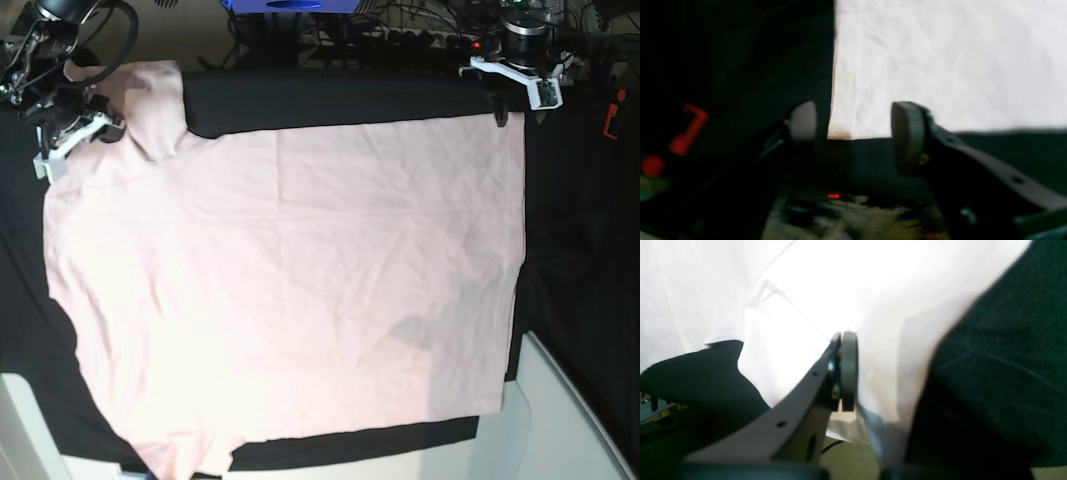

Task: Fold the T-shirt properly
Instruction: 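Adjust both grippers' grasps on the shoulder corners of the shirt, then lift the shoulder edge with both grippers and pull it taut, then drag the held shoulder edge across the shirt toward the hem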

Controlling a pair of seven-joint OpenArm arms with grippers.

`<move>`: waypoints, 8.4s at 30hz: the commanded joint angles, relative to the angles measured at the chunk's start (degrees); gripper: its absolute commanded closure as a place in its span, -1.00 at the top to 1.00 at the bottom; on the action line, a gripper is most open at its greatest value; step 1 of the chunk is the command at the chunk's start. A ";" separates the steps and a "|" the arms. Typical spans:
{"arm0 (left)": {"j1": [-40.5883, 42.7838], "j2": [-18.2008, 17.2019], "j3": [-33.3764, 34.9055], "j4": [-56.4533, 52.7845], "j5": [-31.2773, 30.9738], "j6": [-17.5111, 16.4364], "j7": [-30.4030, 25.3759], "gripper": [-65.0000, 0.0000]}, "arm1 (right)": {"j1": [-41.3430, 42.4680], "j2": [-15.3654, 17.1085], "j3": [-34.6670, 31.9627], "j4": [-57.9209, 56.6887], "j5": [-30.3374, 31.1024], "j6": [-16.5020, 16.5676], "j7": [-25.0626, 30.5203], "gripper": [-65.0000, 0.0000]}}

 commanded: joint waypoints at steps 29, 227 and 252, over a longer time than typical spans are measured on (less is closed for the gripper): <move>-3.47 -10.66 5.83 -12.56 -29.30 -0.03 -1.20 0.62 | -0.06 0.65 -0.21 0.38 -0.29 0.38 -0.96 -1.00; -2.24 -6.80 0.11 8.10 -29.65 0.76 7.94 -1.00 | -1.30 8.03 -5.84 20.25 8.77 0.38 -15.82 -1.00; -13.14 -3.81 -0.59 6.95 -29.39 0.76 18.58 -1.00 | 10.22 13.04 -5.93 8.21 8.59 0.38 -15.82 -1.00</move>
